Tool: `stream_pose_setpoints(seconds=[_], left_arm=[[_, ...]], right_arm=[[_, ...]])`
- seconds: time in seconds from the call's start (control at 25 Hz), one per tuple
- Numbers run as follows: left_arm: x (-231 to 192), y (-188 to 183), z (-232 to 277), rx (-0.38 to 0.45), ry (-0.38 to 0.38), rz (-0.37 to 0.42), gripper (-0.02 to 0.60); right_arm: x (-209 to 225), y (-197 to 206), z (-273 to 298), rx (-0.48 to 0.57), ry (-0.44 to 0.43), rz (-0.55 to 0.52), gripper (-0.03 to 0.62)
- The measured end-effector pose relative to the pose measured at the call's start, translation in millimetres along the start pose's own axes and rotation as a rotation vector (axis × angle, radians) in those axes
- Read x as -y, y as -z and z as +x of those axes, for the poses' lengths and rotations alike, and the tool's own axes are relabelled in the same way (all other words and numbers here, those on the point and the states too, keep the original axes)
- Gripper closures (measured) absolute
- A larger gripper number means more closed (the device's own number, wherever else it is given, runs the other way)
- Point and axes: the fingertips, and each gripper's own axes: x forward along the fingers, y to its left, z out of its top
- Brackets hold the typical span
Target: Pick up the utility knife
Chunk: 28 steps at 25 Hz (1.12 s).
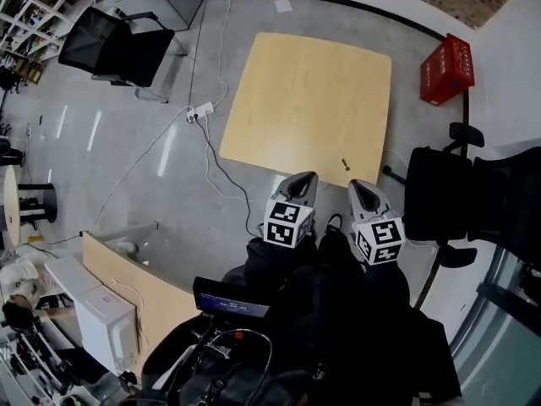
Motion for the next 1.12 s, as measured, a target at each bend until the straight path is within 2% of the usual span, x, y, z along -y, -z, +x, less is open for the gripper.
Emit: stream_pose_setpoints(seconds=[0.48,0.68,0.92,1.12], left_arm=[[-23.7,72.2,59.1,-0.175,-0.052,-0.08,0.581],[-31.3,100.6,81.2,-0.211,-0.073,-0.125,0.581],[-42.4,122.7,101.7,-0.256,-0.097,-0.155,0.581],[-53.7,130.1,116.6,-0.275,-0.124,-0.146,0.581]], right_arm=[[46.9,99.7,58.7,-0.221,-0.047,0.067,0.591],[78.1,142.7,91.6,-0.296,-0.058,0.1,0.591],[92.7,169.5,128.5,-0.365,-0.098,0.093,0.589],[97.6,182.4,145.8,-0.414,-0.107,0.085,0.589]])
